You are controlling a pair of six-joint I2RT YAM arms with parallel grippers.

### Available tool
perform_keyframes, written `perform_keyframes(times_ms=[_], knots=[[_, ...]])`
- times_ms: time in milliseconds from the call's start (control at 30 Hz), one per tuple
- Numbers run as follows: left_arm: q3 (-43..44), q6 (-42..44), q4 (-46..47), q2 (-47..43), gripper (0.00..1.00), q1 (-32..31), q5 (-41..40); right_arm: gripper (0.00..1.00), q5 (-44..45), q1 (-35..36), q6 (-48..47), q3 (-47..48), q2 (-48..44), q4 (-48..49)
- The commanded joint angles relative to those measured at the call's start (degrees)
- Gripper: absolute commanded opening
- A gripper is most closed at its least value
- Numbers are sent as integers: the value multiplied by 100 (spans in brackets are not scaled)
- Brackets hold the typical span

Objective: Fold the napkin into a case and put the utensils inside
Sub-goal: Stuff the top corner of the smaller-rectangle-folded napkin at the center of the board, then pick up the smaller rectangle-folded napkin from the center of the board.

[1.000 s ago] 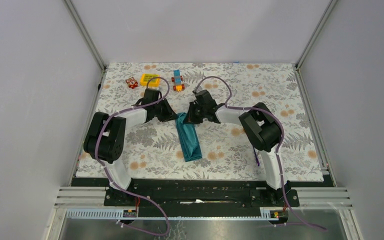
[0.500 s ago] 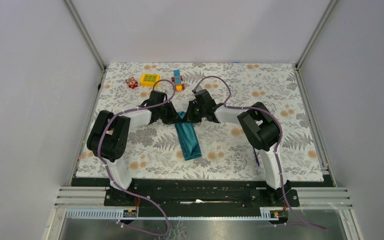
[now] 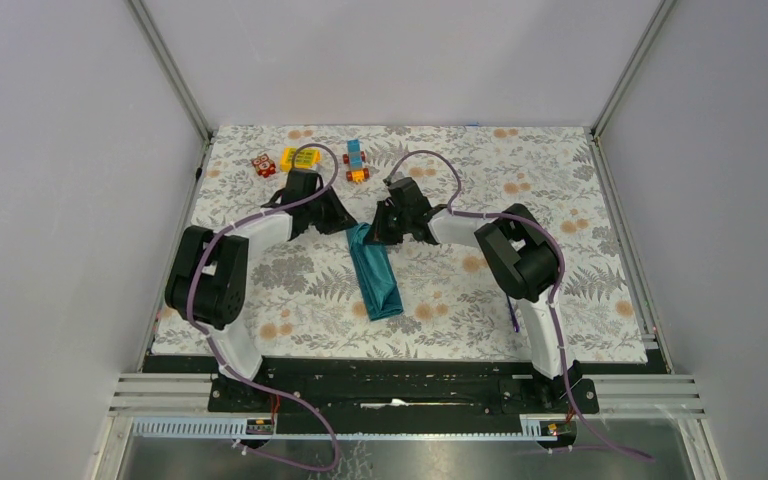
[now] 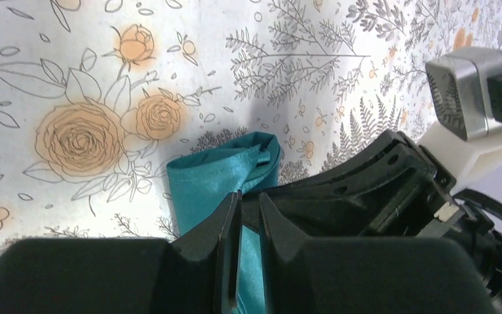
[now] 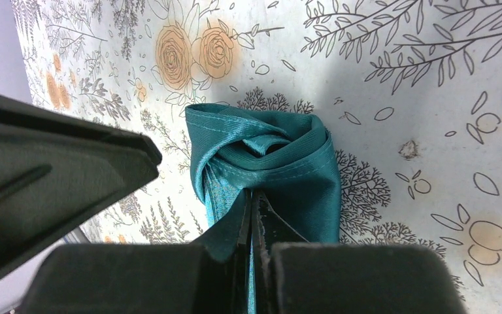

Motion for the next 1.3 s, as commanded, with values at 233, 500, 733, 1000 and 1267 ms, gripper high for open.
perform_keyframes(times_ms=[233, 500, 733, 1000, 1267], knots=[[-16, -101, 853, 650, 13, -126, 355, 0, 65, 32, -293, 380, 132, -181], [-455, -96, 670, 726, 10, -34, -33, 15, 136, 165, -1027, 409, -392, -968], [-677, -82, 669, 677, 9, 100, -119, 50, 30, 374, -1886, 146, -1221, -1819], [-520, -80, 580, 694, 9, 125, -23, 73, 1960, 1417, -2304, 217, -1365, -2696], [-465, -60, 526, 698, 8, 153, -8, 71, 2946, 1890, -1797, 338, -1124, -2865]])
